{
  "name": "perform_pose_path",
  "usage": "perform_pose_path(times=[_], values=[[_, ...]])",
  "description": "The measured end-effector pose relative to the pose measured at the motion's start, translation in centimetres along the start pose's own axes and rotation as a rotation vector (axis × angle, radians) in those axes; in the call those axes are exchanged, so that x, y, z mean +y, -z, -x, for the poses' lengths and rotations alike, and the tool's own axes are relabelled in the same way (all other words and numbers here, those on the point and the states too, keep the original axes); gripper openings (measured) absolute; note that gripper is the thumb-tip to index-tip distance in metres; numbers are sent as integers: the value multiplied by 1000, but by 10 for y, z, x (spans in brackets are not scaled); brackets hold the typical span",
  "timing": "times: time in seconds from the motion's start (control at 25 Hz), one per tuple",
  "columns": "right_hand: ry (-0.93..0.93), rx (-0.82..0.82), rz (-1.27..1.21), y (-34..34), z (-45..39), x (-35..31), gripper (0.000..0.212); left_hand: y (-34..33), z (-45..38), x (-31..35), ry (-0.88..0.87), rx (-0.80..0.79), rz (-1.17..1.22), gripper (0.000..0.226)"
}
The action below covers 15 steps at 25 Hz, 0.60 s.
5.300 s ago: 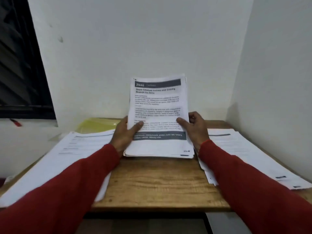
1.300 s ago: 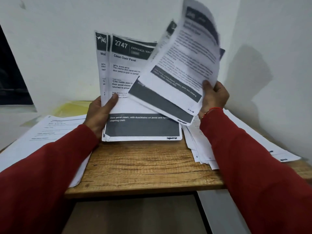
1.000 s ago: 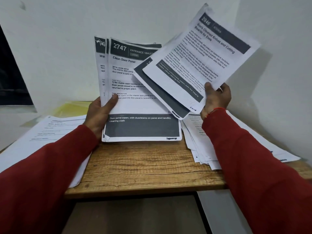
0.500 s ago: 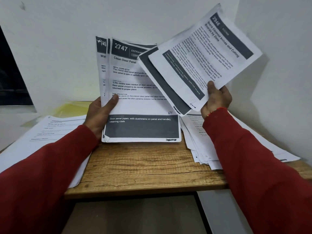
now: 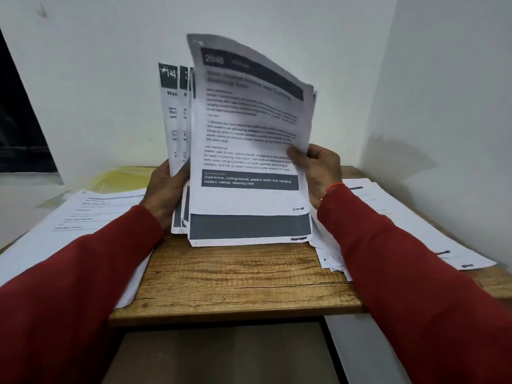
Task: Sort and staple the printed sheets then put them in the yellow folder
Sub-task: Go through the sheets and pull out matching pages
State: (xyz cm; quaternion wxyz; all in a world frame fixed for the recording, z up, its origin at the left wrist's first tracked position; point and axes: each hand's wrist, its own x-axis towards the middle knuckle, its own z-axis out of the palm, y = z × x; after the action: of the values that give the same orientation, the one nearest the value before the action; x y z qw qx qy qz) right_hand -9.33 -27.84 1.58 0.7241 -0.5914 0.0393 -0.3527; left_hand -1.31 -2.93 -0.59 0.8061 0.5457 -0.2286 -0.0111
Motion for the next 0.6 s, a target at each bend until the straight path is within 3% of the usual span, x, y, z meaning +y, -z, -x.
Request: perform_pose_path(times=[0.08, 0.28, 0.6], values=[[33, 58, -13, 5, -4, -5, 10, 0, -1, -1, 4, -23, 4, 23], [162, 437, -103, 40, -29, -17, 11, 3, -4, 1, 2, 43, -25, 13], [11, 481, -362, 57, -33, -15, 19, 2, -3, 1, 16, 41, -1, 13]])
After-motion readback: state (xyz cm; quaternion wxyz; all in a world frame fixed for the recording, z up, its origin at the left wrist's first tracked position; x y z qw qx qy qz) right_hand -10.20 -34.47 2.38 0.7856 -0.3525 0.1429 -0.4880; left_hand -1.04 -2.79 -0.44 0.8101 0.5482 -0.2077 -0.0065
